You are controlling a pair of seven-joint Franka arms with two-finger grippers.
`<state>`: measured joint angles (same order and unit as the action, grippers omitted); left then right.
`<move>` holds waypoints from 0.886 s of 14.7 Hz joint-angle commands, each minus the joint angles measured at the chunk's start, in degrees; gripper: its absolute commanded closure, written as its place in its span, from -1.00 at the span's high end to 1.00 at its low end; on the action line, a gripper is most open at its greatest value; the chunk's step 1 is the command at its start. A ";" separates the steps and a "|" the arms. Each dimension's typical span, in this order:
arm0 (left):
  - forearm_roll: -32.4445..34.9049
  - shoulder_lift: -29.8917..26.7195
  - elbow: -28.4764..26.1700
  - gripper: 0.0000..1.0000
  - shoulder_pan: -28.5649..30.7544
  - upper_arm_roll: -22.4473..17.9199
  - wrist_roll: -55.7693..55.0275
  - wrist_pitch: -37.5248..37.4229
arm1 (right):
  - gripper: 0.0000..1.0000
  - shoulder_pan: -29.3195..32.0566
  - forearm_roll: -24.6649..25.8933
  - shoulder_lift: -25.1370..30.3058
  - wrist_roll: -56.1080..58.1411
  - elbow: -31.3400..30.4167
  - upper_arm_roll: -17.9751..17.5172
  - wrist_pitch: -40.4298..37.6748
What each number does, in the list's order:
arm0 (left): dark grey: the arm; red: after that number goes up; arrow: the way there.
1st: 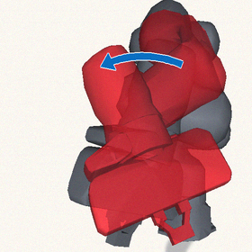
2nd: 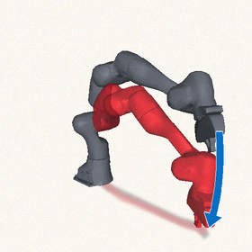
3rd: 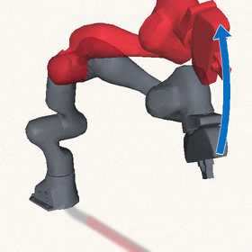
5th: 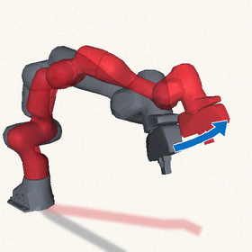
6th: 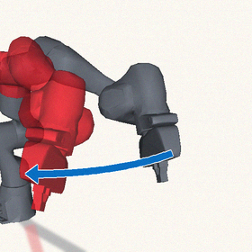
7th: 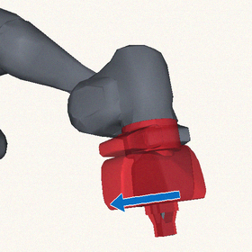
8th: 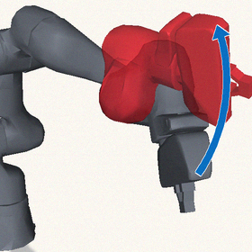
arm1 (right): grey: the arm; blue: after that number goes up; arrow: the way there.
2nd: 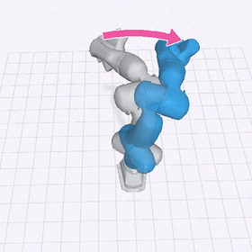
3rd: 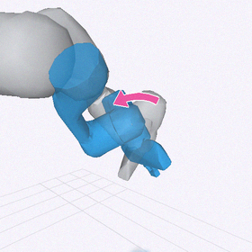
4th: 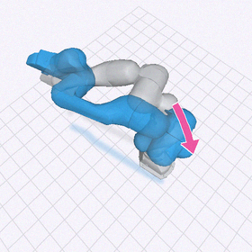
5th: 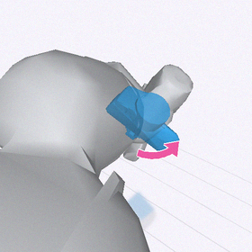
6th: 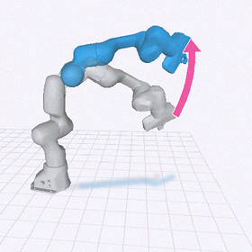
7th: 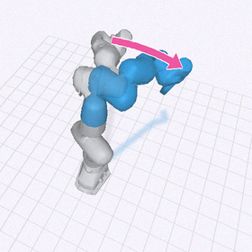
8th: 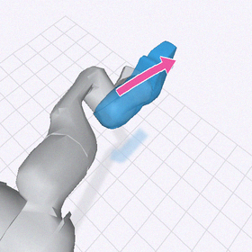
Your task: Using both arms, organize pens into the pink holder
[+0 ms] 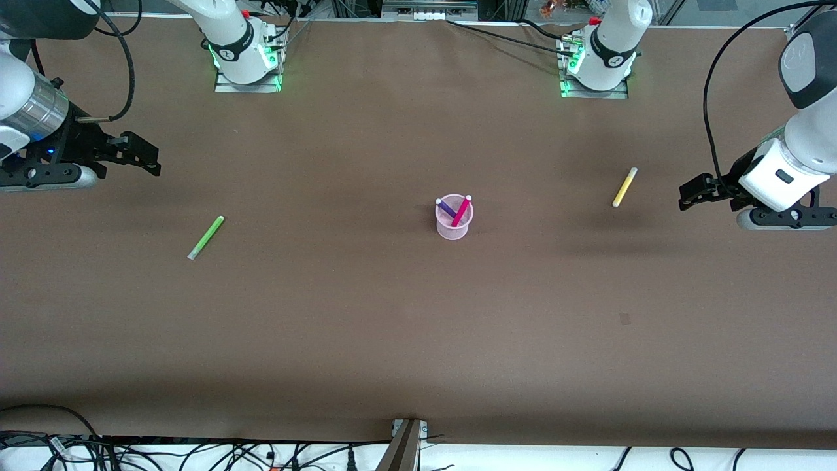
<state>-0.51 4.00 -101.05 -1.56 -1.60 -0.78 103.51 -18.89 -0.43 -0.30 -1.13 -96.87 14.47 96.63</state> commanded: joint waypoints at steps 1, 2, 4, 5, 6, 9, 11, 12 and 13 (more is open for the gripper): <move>-0.99 -0.31 0.15 1.00 0.15 0.11 0.43 0.11 | 1.00 0.70 2.36 -0.66 -0.01 2.30 -0.76 -1.00; -0.90 -0.23 0.15 1.00 0.15 0.11 0.43 0.20 | 1.00 0.70 2.37 -0.84 -0.01 2.83 -0.76 -1.09; -0.99 -0.14 0.15 1.00 0.15 0.11 0.43 0.29 | 1.00 0.70 1.93 -0.93 -0.01 2.92 -0.76 -1.09; -0.99 -0.14 0.15 1.00 0.15 0.20 0.43 0.55 | 1.00 0.70 1.75 -0.84 -0.01 2.92 -0.84 -1.18; -0.99 -0.14 0.06 1.00 0.15 0.20 0.43 0.82 | 1.00 0.70 1.58 -0.84 -0.01 3.09 -0.76 -1.18; -0.99 -0.14 0.06 1.00 0.15 0.11 0.43 0.82 | 1.00 0.70 1.66 -0.93 0.25 4.15 -0.76 -1.70; -0.99 -0.05 -0.03 1.00 0.15 0.11 0.43 0.82 | 1.00 0.70 1.58 -1.10 0.52 4.24 -0.76 -1.79; -0.99 -0.05 -0.03 1.00 0.15 0.11 0.43 0.82 | 1.00 0.70 1.49 -1.10 0.52 4.24 -0.76 -1.79; -0.90 -0.05 -0.03 1.00 0.15 0.20 0.43 0.82 | 1.00 0.61 1.49 -1.19 0.52 4.15 -0.84 -1.88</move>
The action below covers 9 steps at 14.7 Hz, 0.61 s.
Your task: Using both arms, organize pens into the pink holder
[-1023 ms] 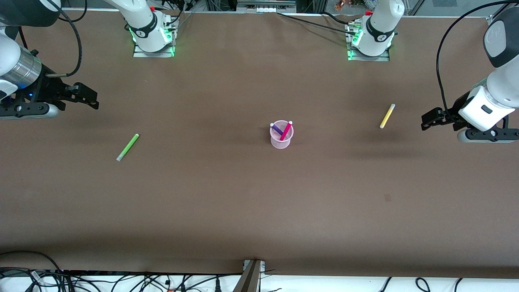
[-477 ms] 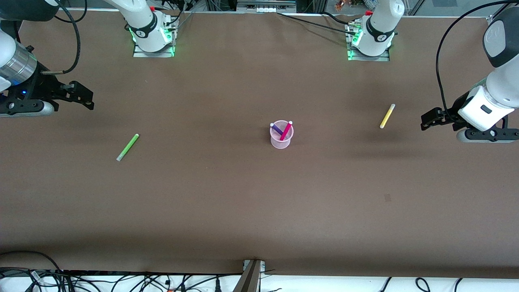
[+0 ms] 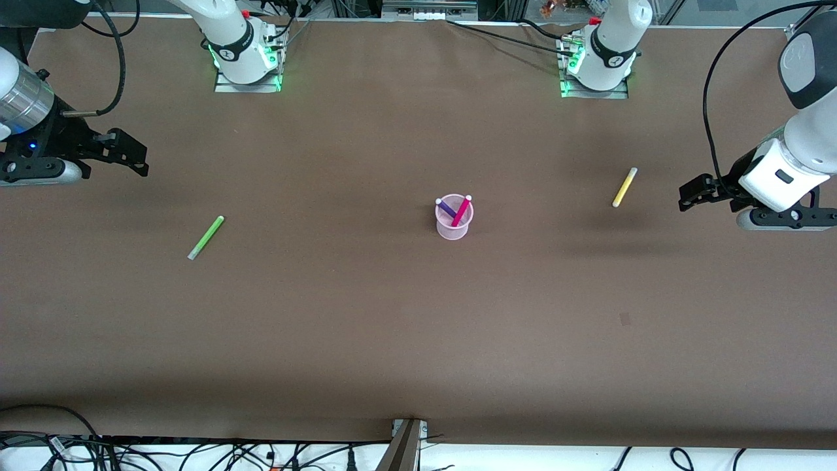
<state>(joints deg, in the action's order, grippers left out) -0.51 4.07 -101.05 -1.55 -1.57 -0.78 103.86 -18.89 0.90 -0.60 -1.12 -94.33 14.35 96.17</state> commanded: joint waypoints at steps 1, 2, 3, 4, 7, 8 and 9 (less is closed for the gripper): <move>-0.99 -0.11 -0.03 1.00 0.15 0.07 0.43 0.47 | 1.00 0.61 0.16 -1.16 0.51 1.69 -1.16 -1.95; -0.99 -0.11 -0.03 1.00 0.15 0.07 0.43 0.47 | 1.00 0.61 0.16 -1.34 0.33 1.69 -1.43 -2.12; -0.99 0.06 0.06 1.00 0.15 0.16 0.43 0.56 | 1.00 0.61 0.07 -1.34 0.07 1.60 -2.04 -2.21; -0.99 0.15 0.06 1.00 0.15 0.07 0.43 0.56 | 1.00 0.61 -0.02 -1.34 -0.37 1.34 -2.22 -2.39; -0.90 0.15 0.06 1.00 0.15 0.16 0.43 0.56 | 1.00 0.61 -0.29 -1.25 -0.28 1.69 -2.57 -2.39; -0.99 0.15 0.06 1.00 0.15 0.07 0.43 0.56 | 1.00 0.69 -0.37 -1.16 -0.28 1.69 -2.57 -2.39; -0.90 0.15 0.06 1.00 0.15 0.16 0.43 0.56 | 1.00 0.69 -0.37 -1.16 -0.02 1.69 -2.48 -2.39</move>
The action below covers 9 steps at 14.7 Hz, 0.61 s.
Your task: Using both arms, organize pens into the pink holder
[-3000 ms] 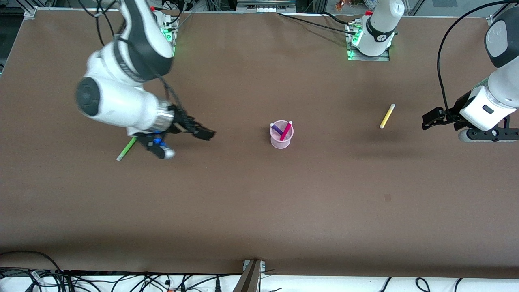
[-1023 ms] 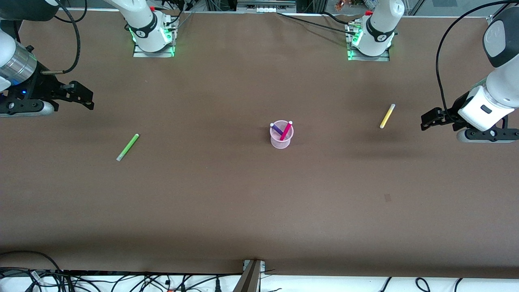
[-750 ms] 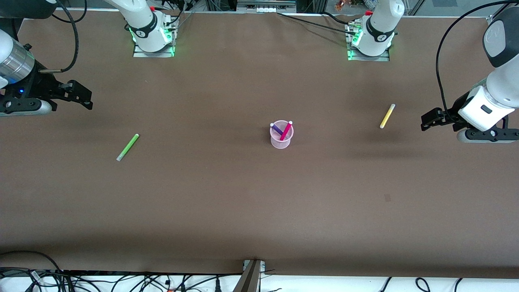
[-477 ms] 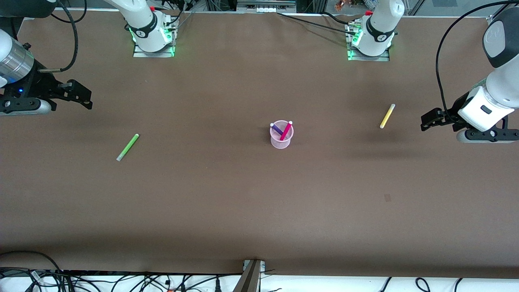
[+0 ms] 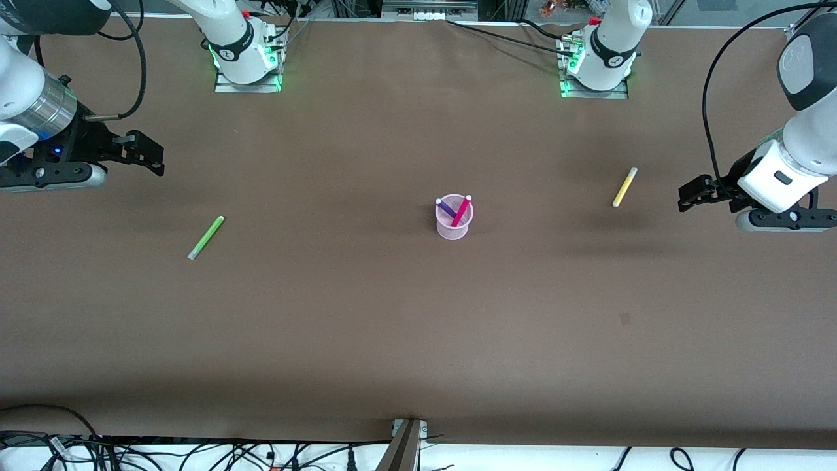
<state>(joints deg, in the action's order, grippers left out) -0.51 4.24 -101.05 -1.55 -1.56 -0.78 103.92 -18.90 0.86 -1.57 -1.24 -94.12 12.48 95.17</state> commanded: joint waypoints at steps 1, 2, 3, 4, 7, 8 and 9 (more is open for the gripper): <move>-0.90 -0.02 0.06 1.00 0.15 0.16 0.43 0.49 | 1.00 0.70 -0.33 -0.19 0.10 1.48 -0.61 -1.39; -0.99 -0.02 0.15 1.00 0.15 0.16 0.43 0.49 | 1.00 0.70 -0.42 -0.28 -0.34 1.40 -0.70 -1.39; -0.90 -0.02 0.15 1.00 0.15 0.16 0.43 0.49 | 1.00 0.70 -0.42 -0.36 -0.43 1.40 -0.70 -1.30; -0.90 -0.02 0.15 1.00 0.06 0.07 0.43 0.49 | 1.00 0.70 -0.77 -0.45 -0.52 1.40 -0.70 -1.30; -0.90 0.07 0.15 1.00 0.15 0.07 0.43 0.49 | 1.00 0.70 -1.39 -0.45 -0.52 1.04 -0.79 -1.39; -0.90 0.07 0.15 1.00 0.15 0.16 0.43 0.49 | 1.00 0.70 -1.39 -0.89 -0.43 1.30 -0.70 -1.30; -0.90 0.07 0.15 1.00 0.15 0.16 0.43 0.49 | 1.00 0.70 -1.39 -0.98 -0.52 1.31 -0.70 -1.30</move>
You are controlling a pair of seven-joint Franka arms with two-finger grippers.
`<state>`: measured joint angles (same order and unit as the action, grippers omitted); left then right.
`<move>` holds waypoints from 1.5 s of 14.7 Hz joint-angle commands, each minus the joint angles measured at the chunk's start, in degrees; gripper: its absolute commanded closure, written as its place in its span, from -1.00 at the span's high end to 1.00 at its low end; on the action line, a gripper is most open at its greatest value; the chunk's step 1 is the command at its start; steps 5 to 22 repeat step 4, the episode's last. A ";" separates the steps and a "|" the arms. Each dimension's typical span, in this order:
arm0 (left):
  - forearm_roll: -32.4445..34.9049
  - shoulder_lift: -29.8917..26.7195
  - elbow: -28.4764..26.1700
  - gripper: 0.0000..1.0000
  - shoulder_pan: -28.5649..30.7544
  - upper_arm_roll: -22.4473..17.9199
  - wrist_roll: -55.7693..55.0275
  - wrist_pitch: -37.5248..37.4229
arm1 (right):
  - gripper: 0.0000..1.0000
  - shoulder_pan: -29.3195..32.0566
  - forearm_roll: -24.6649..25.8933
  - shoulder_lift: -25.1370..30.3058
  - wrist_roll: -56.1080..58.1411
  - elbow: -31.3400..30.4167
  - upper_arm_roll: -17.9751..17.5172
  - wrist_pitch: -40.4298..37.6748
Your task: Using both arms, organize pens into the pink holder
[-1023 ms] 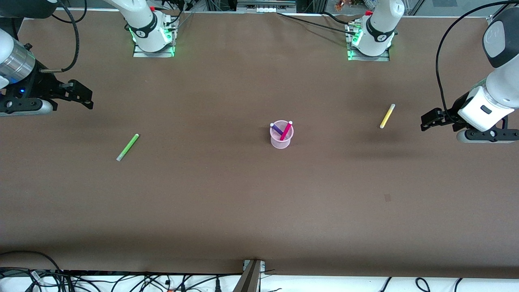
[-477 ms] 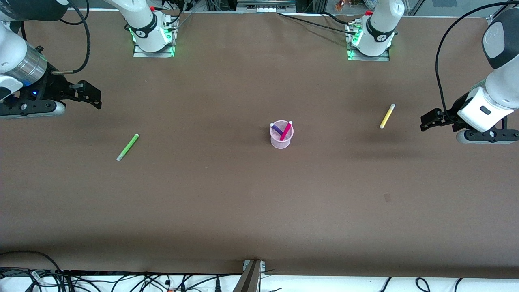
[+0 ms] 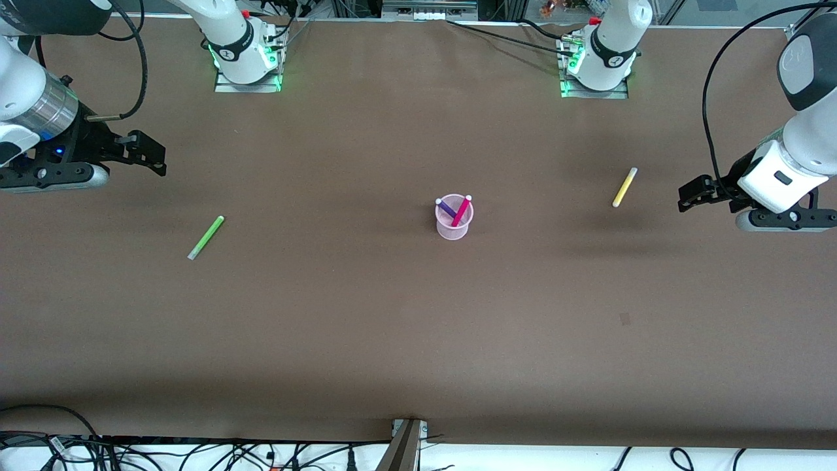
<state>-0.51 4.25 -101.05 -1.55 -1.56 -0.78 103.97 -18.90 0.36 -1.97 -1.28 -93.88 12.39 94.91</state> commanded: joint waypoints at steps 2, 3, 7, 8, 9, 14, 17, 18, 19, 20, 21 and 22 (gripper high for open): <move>-0.90 -0.03 0.24 1.00 0.06 0.07 0.43 0.35 | 1.00 0.61 -0.89 -0.58 -0.48 1.15 -0.79 -1.04; -0.90 -0.03 0.24 1.00 0.06 0.15 0.34 0.35 | 1.00 0.61 -0.89 -0.67 -0.48 1.15 -0.96 -1.04; -0.90 -0.03 0.24 1.00 0.06 0.15 0.34 0.35 | 1.00 0.61 -0.98 -0.58 -0.48 1.15 -1.05 -1.13; -0.90 -0.03 0.24 1.00 0.06 0.15 0.34 0.35 | 1.00 0.61 -0.98 -0.58 -0.48 1.15 -1.05 -1.13; -0.90 -0.03 0.24 1.00 0.06 0.15 0.34 0.35 | 1.00 0.61 -0.98 -0.58 -0.48 1.15 -1.05 -1.13; -0.90 -0.03 0.24 1.00 0.06 0.15 0.34 0.35 | 1.00 0.61 -0.98 -0.58 -0.48 1.15 -1.05 -1.13; -0.90 -0.03 0.24 1.00 0.06 0.15 0.34 0.35 | 1.00 0.61 -0.98 -0.58 -0.48 1.15 -1.05 -1.13; -0.90 -0.03 0.24 1.00 0.06 0.15 0.34 0.35 | 1.00 0.61 -0.98 -0.58 -0.48 1.15 -1.05 -1.13; -0.90 -0.03 0.24 1.00 0.06 0.15 0.34 0.35 | 1.00 0.61 -0.98 -0.58 -0.48 1.15 -1.05 -1.13; -0.90 -0.03 0.24 1.00 0.06 0.15 0.34 0.35 | 1.00 0.61 -0.98 -0.58 -0.48 1.15 -1.05 -1.13; -0.90 -0.03 0.24 1.00 0.06 0.15 0.34 0.35 | 1.00 0.61 -0.98 -0.58 -0.48 1.15 -1.05 -1.13; -0.90 -0.03 0.24 1.00 0.06 0.15 0.34 0.35 | 1.00 0.61 -0.98 -0.58 -0.48 1.15 -1.05 -1.13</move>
